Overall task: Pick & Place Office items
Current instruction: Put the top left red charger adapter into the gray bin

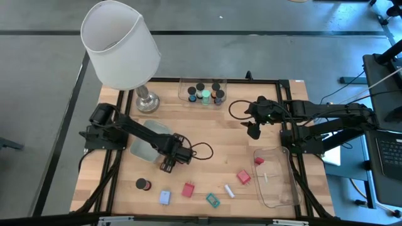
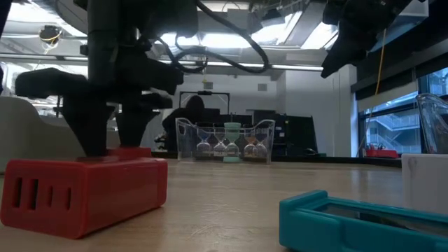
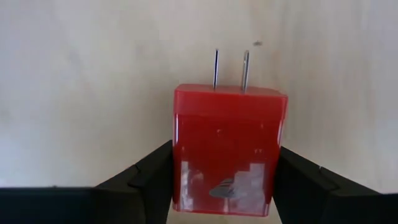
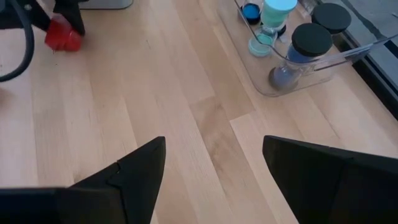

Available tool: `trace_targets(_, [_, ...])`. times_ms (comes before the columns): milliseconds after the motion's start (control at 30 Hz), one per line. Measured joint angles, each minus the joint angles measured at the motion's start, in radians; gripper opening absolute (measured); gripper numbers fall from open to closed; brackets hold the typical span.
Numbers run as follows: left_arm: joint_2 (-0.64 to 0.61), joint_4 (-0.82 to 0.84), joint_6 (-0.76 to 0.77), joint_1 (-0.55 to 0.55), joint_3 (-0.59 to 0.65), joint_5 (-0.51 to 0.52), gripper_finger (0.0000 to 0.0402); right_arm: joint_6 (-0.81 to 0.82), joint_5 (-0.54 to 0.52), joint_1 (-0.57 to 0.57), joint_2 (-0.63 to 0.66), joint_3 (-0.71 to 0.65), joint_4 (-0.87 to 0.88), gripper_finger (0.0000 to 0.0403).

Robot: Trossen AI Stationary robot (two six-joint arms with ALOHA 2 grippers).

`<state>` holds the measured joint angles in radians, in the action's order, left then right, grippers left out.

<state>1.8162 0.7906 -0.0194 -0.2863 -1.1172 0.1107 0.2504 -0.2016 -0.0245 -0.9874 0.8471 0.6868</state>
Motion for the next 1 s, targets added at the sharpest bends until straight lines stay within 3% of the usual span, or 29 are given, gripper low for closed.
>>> trace_targets(467, [-0.119, 0.17, 0.167, 0.01, -0.049, 0.106, 0.0208, -0.031, 0.0, 0.0, 0.0, 0.0, 0.0, 0.0272])
trace_targets(667, [-0.17, 0.395, 0.347, 0.046, -0.119, 0.221, 0.0208, -0.053, 0.0, 0.0, 0.0, 0.0, 0.0, 0.0272])
trace_targets(800, [-0.217, 0.536, 0.452, 0.075, -0.089, 0.2, 0.0208, -0.082, 0.0, 0.0, 0.0, 0.0, -0.001, 0.0272])
trace_targets(1000, [-0.294, 0.522, 0.549, 0.113, 0.038, 0.129, 0.0208, -0.143, 0.0, 0.0, 0.0, 0.0, -0.004, 0.0272])
